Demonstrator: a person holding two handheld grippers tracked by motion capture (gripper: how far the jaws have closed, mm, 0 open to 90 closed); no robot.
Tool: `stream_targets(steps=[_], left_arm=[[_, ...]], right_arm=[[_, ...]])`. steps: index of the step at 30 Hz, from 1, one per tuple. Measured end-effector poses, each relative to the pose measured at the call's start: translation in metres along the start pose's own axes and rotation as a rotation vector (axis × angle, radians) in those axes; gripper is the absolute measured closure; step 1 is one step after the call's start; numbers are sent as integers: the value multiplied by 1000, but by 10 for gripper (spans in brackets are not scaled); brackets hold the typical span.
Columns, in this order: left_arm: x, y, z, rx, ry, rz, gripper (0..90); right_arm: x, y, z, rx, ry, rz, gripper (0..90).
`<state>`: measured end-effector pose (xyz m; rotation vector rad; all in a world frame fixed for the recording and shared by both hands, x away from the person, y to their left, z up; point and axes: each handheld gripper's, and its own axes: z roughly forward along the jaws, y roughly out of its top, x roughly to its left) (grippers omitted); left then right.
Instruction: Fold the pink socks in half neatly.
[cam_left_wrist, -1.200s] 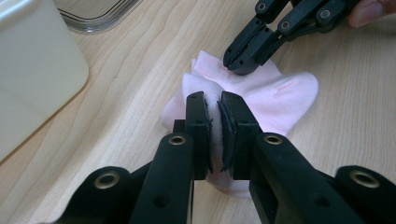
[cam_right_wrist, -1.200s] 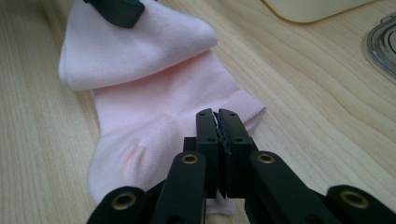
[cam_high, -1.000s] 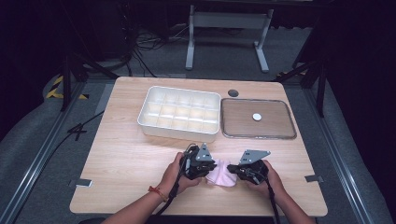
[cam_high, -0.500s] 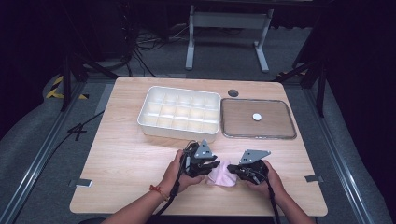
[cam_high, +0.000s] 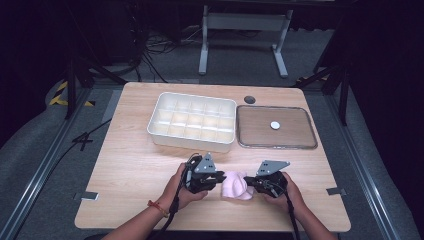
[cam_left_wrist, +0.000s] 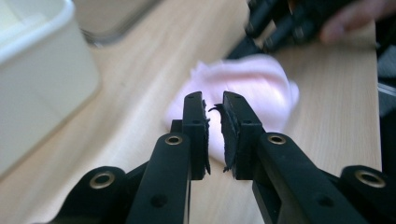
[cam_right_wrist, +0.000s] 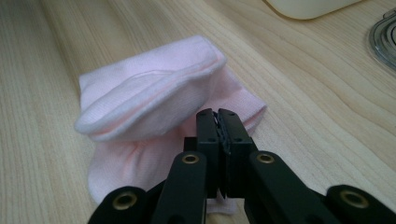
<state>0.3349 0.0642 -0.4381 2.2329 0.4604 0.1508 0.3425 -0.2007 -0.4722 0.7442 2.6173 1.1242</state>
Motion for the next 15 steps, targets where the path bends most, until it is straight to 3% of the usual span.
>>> stream_targets(steps=[7, 8, 12, 15], left_arm=[[-8, -10, 20, 46, -43, 46, 786], [-9, -11, 26, 87, -31, 56, 785], [-10, -13, 32, 93, -29, 41, 779], [-10, -14, 33, 96, -30, 41, 779]], right_arm=[[0, 0, -1, -2, 0, 5, 879], [-1, -1, -1, -6, 4, 4, 875], [-4, 1, -11, -24, -16, -4, 892], [-4, 6, -22, -67, -37, -1, 894]])
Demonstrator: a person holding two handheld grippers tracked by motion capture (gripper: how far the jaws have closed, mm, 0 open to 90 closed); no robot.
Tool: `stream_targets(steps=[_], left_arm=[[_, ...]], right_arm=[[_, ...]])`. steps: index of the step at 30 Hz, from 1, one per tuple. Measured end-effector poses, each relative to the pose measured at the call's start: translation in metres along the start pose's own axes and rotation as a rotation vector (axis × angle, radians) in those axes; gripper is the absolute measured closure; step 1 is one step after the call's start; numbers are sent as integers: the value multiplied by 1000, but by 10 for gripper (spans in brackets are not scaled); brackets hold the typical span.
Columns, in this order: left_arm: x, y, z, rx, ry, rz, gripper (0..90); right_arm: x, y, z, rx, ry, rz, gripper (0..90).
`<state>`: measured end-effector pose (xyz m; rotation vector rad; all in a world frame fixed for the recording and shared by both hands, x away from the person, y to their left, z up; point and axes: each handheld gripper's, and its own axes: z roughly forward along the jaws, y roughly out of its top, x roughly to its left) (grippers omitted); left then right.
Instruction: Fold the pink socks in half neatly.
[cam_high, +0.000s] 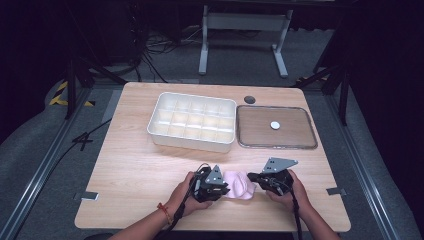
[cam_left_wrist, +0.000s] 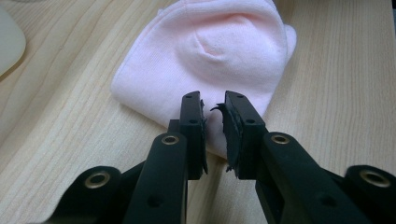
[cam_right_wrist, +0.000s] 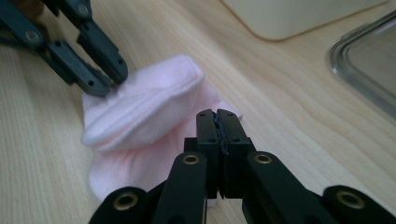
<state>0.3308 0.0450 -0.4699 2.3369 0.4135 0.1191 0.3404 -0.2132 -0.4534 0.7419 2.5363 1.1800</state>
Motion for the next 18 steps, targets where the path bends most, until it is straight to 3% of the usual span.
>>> stream_targets(steps=[2, 4, 8, 11, 13, 18], left_arm=[[0, 0, 1, 6, 0, 2, 777], [0, 0, 2, 7, 2, 11, 777], [0, -1, 3, 7, 2, 8, 777], [0, 0, 2, 10, 9, 21, 776], [0, 0, 3, 10, 6, 18, 776], [3, -1, 1, 19, -3, 21, 773]], right_arm=[[1, 1, -2, -10, 0, -1, 894], [7, 9, -9, -62, 20, -13, 893], [20, 16, -10, -96, 50, -56, 889], [31, 20, -5, -83, 59, -125, 889], [34, 19, -3, -77, 60, -145, 890], [31, 12, 10, 11, 53, -149, 889]])
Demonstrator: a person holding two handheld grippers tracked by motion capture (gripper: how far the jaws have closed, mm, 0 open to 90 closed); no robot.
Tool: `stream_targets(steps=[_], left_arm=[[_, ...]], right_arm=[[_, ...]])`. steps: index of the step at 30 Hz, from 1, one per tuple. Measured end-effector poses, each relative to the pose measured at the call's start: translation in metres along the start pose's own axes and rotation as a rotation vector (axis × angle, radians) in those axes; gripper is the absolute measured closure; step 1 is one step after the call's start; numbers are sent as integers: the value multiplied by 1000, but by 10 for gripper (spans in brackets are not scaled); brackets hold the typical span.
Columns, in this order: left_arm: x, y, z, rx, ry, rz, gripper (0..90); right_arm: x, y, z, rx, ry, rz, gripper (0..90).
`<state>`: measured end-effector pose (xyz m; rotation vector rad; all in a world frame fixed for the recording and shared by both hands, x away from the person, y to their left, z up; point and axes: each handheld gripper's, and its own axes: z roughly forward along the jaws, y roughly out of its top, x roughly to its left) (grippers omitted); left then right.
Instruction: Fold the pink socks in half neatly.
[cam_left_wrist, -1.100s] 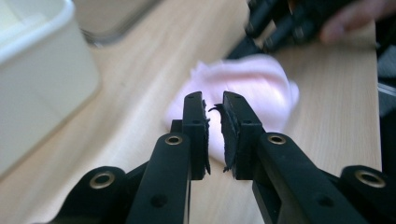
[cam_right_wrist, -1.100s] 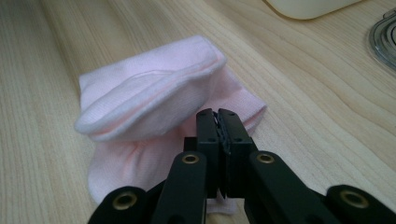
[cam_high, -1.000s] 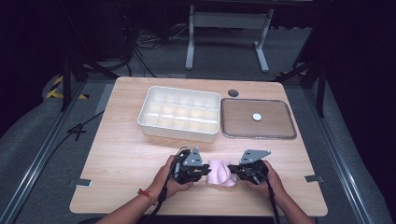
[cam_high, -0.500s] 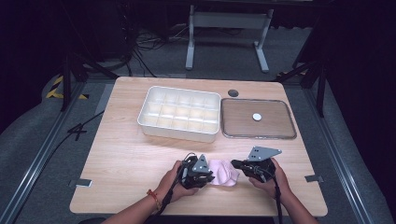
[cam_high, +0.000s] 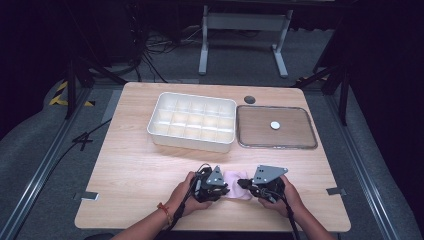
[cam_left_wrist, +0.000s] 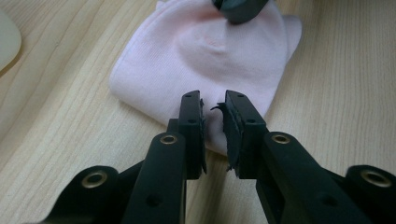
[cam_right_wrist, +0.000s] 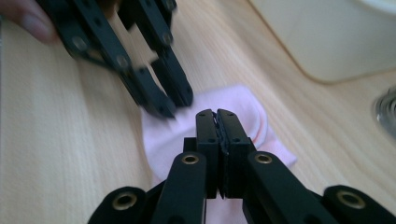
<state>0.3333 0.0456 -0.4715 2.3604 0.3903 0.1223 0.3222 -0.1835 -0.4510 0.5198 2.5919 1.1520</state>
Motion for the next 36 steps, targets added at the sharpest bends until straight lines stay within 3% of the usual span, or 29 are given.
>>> stream_targets(steps=[3, 8, 14, 17, 20, 23, 29, 36], left_arm=[[5, -3, -1, -17, -15, -31, 769], [9, -4, -3, -9, -4, -42, 751], [18, -13, -12, -60, -19, -224, 602], [18, -17, -12, -67, -36, -256, 583], [14, -16, -7, -55, -19, -261, 502], [12, -13, -4, -58, -3, -257, 487], [6, -9, 2, -63, 46, -225, 482], [4, -6, 4, -44, 57, -200, 518]], right_arm=[[-5, -9, 7, 62, -8, 13, 891], [-8, -14, 12, 85, 4, 41, 895], [-7, -15, 12, 87, -8, 47, 897], [-5, -15, 12, 87, -17, 47, 897], [-3, -15, 12, 88, -30, 39, 897], [-2, -15, 12, 86, -31, 35, 897], [2, -14, 12, 80, -13, 23, 898], [4, -13, 13, 83, -8, 16, 897]])
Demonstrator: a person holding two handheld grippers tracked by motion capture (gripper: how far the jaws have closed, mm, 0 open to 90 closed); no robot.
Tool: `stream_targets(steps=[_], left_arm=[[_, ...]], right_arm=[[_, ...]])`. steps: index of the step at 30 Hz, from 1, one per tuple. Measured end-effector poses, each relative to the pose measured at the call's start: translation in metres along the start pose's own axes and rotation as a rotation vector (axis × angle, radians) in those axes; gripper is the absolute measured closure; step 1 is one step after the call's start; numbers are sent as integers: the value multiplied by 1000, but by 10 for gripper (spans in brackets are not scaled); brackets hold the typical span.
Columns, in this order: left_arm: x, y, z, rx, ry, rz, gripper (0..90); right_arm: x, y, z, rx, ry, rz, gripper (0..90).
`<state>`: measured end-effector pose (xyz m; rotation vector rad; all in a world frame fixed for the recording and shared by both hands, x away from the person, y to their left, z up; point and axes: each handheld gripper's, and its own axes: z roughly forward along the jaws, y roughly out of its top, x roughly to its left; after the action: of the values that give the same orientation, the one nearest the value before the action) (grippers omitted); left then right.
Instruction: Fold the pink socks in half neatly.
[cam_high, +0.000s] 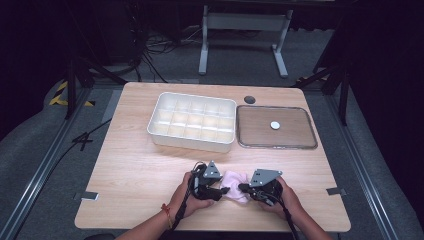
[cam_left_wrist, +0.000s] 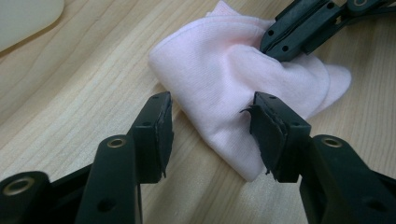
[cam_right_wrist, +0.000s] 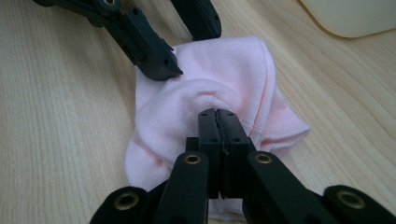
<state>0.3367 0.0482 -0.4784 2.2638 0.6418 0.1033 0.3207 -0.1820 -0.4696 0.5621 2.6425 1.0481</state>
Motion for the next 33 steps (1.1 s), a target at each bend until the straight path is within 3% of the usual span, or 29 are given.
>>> stream_targets(steps=[4, 10, 12, 15, 18, 22, 24, 27, 33], left_arm=[[1, 0, 0, -4, -19, -12, 608], [6, 0, 0, -11, -57, -36, 704], [7, 0, -1, -6, -63, -55, 714], [9, 0, -2, -18, -73, -66, 759], [10, 0, -3, -33, -85, -68, 816], [10, 1, -5, -62, -94, -73, 829], [11, 3, -10, -110, -117, -87, 831], [9, 6, -13, -139, -125, -77, 833], [5, 8, -14, -146, -129, -48, 836]], right_arm=[[1, 3, -2, 0, -12, -11, 883], [8, 10, -7, -61, -35, -27, 876], [9, 10, -3, -46, -40, -41, 877], [7, 8, 4, -4, -28, -29, 888], [4, 8, 6, -1, -3, -4, 892], [6, 9, 8, 8, -13, -16, 893], [4, 9, 9, 1, -4, -3, 894], [5, 11, 11, 3, -5, -8, 894], [6, 15, 15, 3, -14, -24, 894]])
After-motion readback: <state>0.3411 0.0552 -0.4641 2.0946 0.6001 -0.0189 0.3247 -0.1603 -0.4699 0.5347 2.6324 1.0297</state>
